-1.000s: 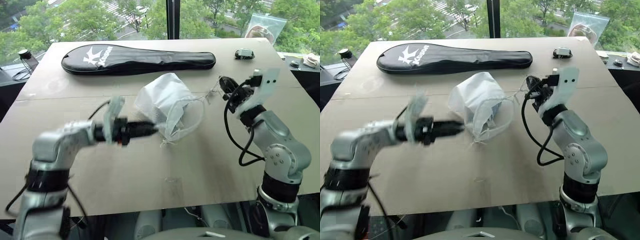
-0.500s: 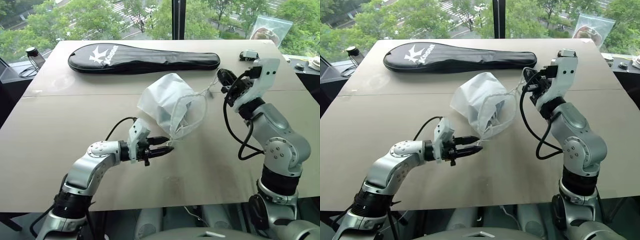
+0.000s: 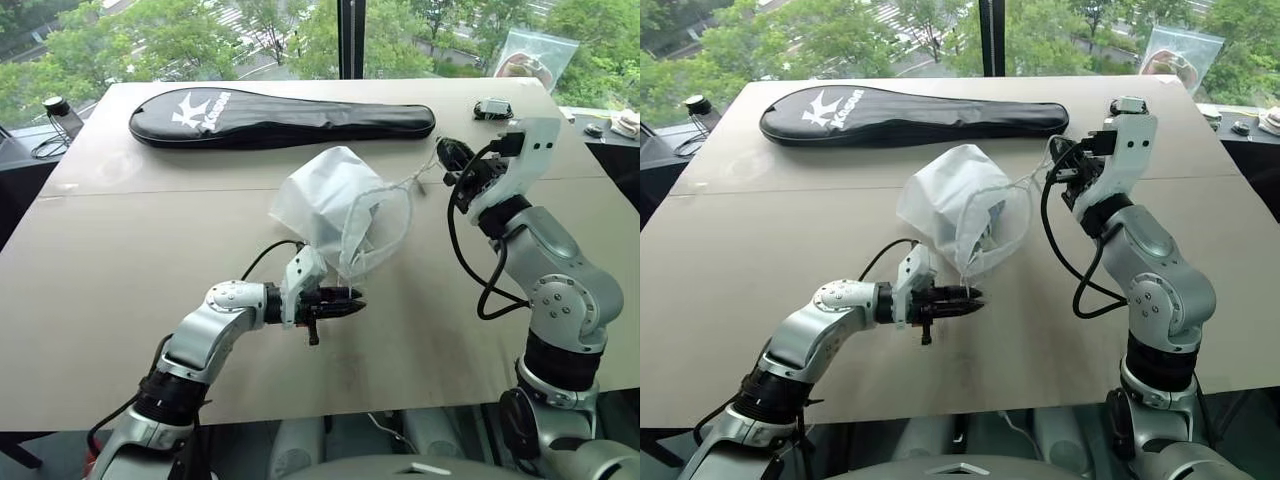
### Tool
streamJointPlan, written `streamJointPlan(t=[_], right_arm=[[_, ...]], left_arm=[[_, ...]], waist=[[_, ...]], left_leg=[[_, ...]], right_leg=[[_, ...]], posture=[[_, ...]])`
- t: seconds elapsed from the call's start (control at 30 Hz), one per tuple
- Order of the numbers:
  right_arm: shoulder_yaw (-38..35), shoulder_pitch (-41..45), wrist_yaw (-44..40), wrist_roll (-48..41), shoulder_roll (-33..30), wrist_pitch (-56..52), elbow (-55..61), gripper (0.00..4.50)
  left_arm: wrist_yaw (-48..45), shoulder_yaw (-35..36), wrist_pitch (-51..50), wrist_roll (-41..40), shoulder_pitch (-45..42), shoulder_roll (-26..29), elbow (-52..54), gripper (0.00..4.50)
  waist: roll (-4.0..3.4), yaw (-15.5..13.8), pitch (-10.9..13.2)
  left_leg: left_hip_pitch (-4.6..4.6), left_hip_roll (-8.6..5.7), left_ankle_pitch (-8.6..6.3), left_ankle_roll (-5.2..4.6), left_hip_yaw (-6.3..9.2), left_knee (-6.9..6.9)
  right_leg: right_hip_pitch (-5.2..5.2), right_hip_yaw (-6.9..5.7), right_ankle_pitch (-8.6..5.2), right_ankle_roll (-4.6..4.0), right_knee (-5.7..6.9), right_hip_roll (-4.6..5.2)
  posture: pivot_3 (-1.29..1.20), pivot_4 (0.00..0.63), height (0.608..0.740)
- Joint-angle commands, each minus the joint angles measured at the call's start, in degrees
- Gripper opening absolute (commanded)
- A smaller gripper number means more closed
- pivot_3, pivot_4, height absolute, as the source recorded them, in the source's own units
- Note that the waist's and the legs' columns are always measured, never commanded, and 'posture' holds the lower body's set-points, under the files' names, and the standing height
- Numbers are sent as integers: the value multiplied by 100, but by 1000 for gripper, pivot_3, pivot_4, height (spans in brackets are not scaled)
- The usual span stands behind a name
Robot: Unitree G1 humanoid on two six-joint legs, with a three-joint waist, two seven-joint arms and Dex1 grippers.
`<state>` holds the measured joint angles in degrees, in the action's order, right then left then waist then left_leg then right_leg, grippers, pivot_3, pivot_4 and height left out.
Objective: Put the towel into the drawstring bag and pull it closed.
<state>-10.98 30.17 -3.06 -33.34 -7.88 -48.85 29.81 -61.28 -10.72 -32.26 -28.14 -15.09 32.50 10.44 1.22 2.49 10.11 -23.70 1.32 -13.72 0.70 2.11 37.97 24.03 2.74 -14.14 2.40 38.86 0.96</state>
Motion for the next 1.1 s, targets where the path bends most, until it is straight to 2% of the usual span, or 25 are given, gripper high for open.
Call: streamJointPlan(t=[0.03, 0.17, 0.27, 0.33, 0.43, 0.5, 0.6, 0.8, 0.9, 1.1], right_arm=[[-452, 520, 71, -401, 5, 252, 134, 0], [-904, 1079, 109, -844, -134, 349, -10, 0], [-844, 1774, 89, -528, -525, 663, -246, 0], [-766, 2242, 63, -350, -745, 860, -462, 0], [-583, 2470, -56, 51, -1076, 1145, -716, 0], [-546, 2474, -112, 218, -1280, 1274, -770, 0], [-608, 2355, -18, 395, -1487, 1309, -646, 0], [-1023, 1936, 945, 1409, -1966, 1149, -476, 0], [-1250, 1800, 1222, 1670, -2091, 1149, -587, 0], [-1358, 1737, 1188, 1782, -2352, 1274, -708, 0]], left_arm=[[175, 1321, -845, -1250, -330, 241, 297, 45], [995, 2635, -1732, -2409, -1109, 347, -88, 45], [1833, 3775, -2197, -3691, -2417, 353, -1049, 45], [2340, 4188, -2127, -4067, -3230, 318, -1597, 45], [2454, 4077, -1823, -3590, -3628, 425, -1884, 45], [2402, 3466, -1242, -2525, -3562, 702, -2029, 45], [2616, 3121, -669, -1662, -3466, 819, -2318, 45], [4164, 3185, 797, -99, -3478, 740, -3584, 45], [4567, 3307, 1216, 141, -3558, 727, -4100, 45], [4413, 3218, 1674, 307, -3761, 796, -4620, 45]], waist=[[-3, 4, 5], [-3, -21, 8], [-2, -34, 15], [2, -30, 24], [3, -17, 20], [3, -10, 13], [1, -15, 13], [3, -39, 14], [3, -37, 14], [3, -44, 14]], left_leg=[[-2, 1, 0, 0, -1, 0], [-4, 2, 0, 0, 11, 6], [-6, -6, 0, -1, 11, 13], [-17, -6, 0, -1, 15, 20], [-12, -6, -1, -1, 13, 14], [0, -7, 0, -1, 4, -14], [1, -7, 1, 1, -5, -41], [-22, -7, 1, 1, -19, -50], [-19, -7, 1, 1, -23, -53], [-23, -8, 1, 1, -24, -54]], right_leg=[[3, 1, 0, 0, -1, 0], [0, -11, -1, 2, -1, -2], [-10, -15, 0, 4, -5, 7], [-3, -19, 1, 5, -7, 5], [-6, -19, 0, 4, -8, 5], [-8, -10, 0, 3, -23, 7], [4, -1, 1, 2, -32, 8], [32, 10, 1, 1, -36, 15], [32, 15, 1, 1, -34, 14], [33, 13, 1, 1, -38, 15]], posture=[[0, 150, 740], [0, 150, 740], [0, 150, 740], [0, 150, 740], [0, 150, 740], [0, 150, 740], [0, 150, 740], [0, 150, 740], [0, 150, 740], [0, 150, 740]])
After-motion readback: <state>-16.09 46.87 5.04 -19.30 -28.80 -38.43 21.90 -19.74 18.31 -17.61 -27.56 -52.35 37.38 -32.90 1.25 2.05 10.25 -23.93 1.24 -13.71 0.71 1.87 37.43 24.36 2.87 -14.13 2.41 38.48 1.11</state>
